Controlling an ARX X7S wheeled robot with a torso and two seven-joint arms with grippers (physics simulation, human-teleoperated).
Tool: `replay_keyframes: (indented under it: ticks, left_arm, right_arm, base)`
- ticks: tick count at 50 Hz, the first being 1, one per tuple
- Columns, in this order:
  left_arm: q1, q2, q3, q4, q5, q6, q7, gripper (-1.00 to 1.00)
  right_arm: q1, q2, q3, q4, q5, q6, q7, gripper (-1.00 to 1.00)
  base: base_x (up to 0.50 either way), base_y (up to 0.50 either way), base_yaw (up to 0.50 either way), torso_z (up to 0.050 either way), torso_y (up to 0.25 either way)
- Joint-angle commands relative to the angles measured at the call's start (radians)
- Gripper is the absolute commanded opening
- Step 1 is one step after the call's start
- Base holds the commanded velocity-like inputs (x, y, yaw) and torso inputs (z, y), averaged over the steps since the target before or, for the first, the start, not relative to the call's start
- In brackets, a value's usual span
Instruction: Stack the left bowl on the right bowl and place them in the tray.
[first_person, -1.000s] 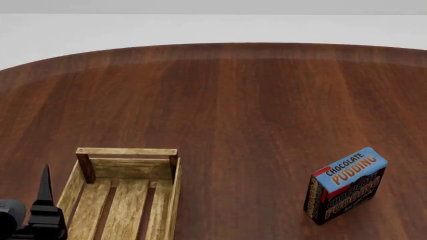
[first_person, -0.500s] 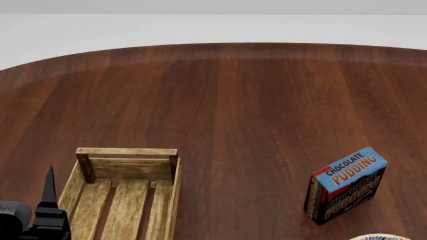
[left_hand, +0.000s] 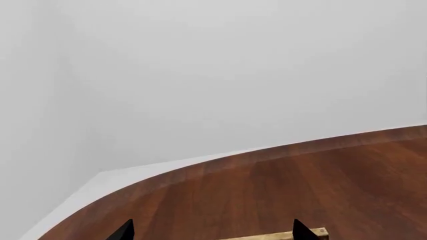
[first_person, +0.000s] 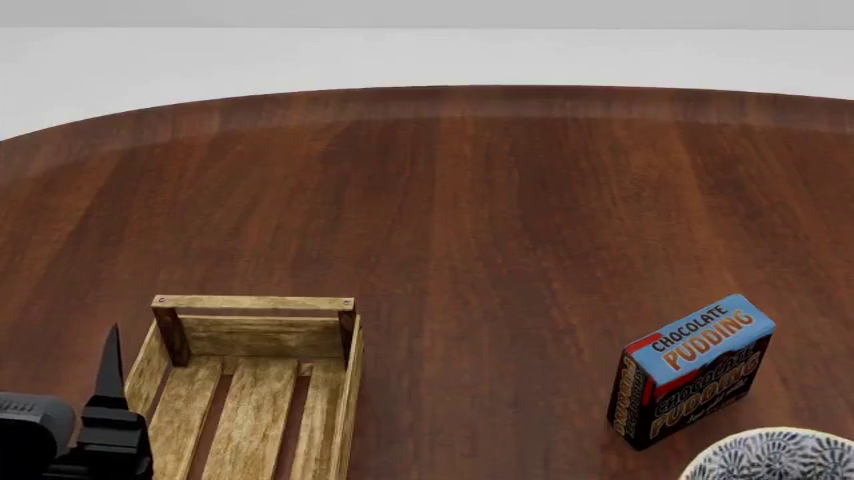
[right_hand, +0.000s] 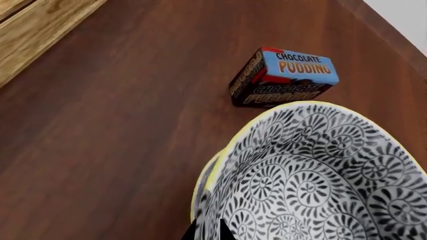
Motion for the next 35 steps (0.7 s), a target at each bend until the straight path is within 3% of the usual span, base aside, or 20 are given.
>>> replay_keyframes:
  ticks: [1, 35]
  left_arm:
    - [0.002, -0.004, -0.002, -0.004, -0.005, 0.005, -0.002, 1.00]
    - [0.027, -0.014, 0.007, -0.013, -0.007, 0.038, -0.014, 1.00]
  right_arm:
    - [0.104, -0.032, 0.012, 0.061, 0.008, 0.081, -0.037, -1.00]
    - [0.251, -0.099, -0.013, 0.204, -0.027, 0.208, -0.150, -1.00]
  base:
    - [0.00, 0.00, 0.00, 0.000, 0.000]
    - [0.00, 0.00, 0.00, 0.000, 0.000]
